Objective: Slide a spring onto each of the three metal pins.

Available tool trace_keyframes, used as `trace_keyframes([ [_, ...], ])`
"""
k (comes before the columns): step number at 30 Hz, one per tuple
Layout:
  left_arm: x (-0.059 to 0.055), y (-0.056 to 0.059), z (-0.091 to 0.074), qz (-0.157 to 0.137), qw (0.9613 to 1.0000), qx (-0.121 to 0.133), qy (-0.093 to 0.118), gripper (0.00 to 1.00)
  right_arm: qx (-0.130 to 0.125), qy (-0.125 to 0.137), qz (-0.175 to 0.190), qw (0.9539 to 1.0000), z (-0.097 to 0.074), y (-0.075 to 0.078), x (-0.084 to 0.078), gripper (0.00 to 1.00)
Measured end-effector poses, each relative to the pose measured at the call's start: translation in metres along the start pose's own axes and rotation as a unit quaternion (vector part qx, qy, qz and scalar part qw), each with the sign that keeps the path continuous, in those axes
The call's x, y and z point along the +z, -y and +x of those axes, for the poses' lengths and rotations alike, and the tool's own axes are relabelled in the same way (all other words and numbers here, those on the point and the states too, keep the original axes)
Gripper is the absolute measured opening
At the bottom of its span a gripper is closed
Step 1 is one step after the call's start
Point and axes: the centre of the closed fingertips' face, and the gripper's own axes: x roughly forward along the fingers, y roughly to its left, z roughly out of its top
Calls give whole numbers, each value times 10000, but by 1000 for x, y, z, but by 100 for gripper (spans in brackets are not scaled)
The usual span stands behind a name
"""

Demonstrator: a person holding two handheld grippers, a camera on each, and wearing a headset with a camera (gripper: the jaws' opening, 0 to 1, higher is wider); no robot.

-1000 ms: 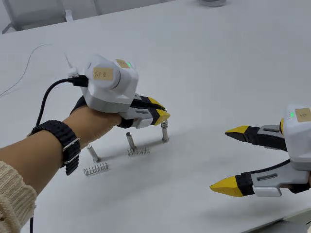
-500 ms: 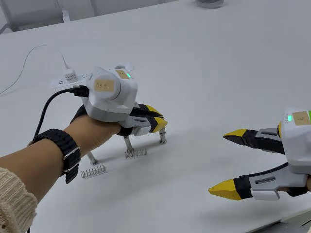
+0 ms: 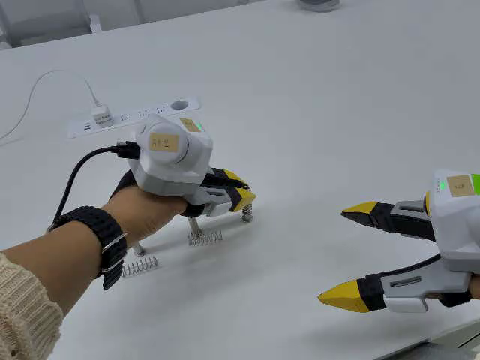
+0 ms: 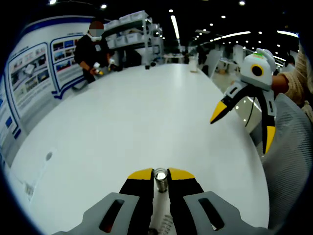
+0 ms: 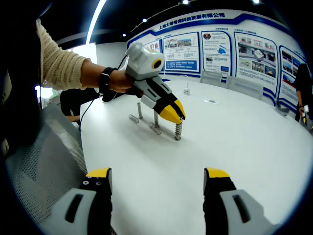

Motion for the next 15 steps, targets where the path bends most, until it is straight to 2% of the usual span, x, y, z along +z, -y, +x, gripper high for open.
trace_keyframes([
  [15, -8, 0, 5, 36, 9999, 44, -88, 11, -3, -12, 21, 10000, 0, 0, -2, 78],
])
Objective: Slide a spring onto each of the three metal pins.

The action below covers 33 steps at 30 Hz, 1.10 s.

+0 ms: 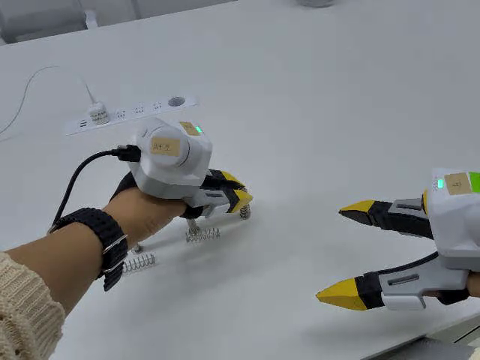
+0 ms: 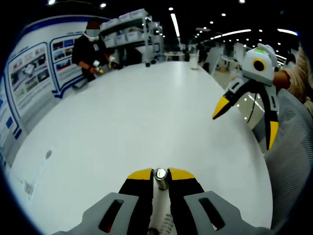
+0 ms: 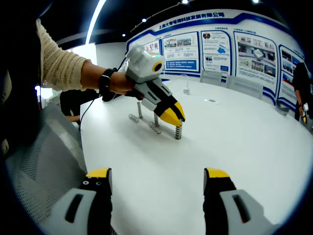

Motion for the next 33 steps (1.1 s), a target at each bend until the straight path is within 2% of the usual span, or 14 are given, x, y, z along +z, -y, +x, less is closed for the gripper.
trace_keyframes([
  [19, 5, -4, -6, -53, 9999, 91, 116, 15, 11, -6, -21, 10000, 1, 1, 0, 78],
  [33, 31, -3, -27, -11, 9983, 210, 536, 20, 97, -25, -129, 9999, 6, -1, 7, 78],
])
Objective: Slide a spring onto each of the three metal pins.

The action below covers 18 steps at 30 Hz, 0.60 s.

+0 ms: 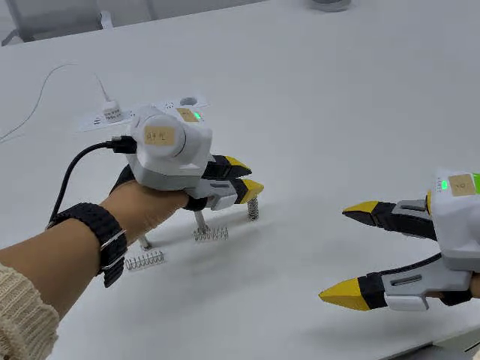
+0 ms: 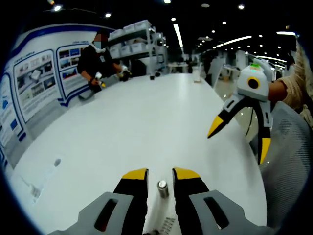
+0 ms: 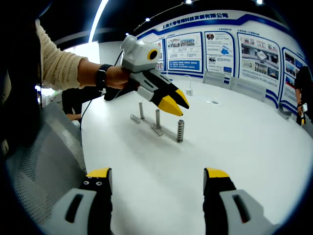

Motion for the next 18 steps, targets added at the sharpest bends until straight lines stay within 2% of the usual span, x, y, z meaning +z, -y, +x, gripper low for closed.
trace_keyframes([
  [4, 7, 0, -8, 4, 9999, 53, 123, 21, 55, -6, -56, 10000, 3, -1, 4, 78],
  [18, 19, 5, -39, -89, 9983, 245, 514, 24, 252, -45, -254, 9993, 13, -1, 13, 76],
])
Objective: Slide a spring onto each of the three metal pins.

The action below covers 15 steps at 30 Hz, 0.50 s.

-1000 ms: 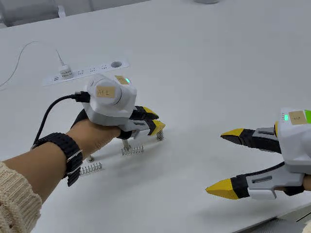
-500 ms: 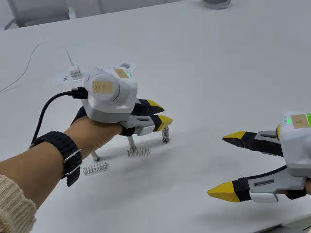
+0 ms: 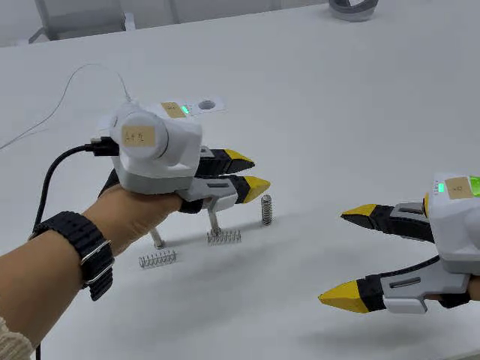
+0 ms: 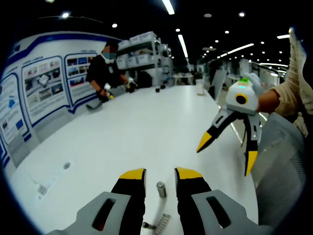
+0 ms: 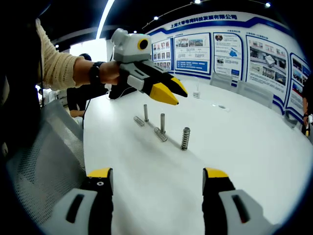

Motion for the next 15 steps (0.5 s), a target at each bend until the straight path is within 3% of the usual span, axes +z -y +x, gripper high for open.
trace_keyframes([
  [11, 5, 5, -26, -3, 9996, 171, 207, 27, 166, -24, -187, 9997, 9, -1, 7, 75],
  [15, 2, 4, -37, -22, 9994, 266, 227, 28, 218, -40, -263, 9994, 12, -2, 11, 74],
])
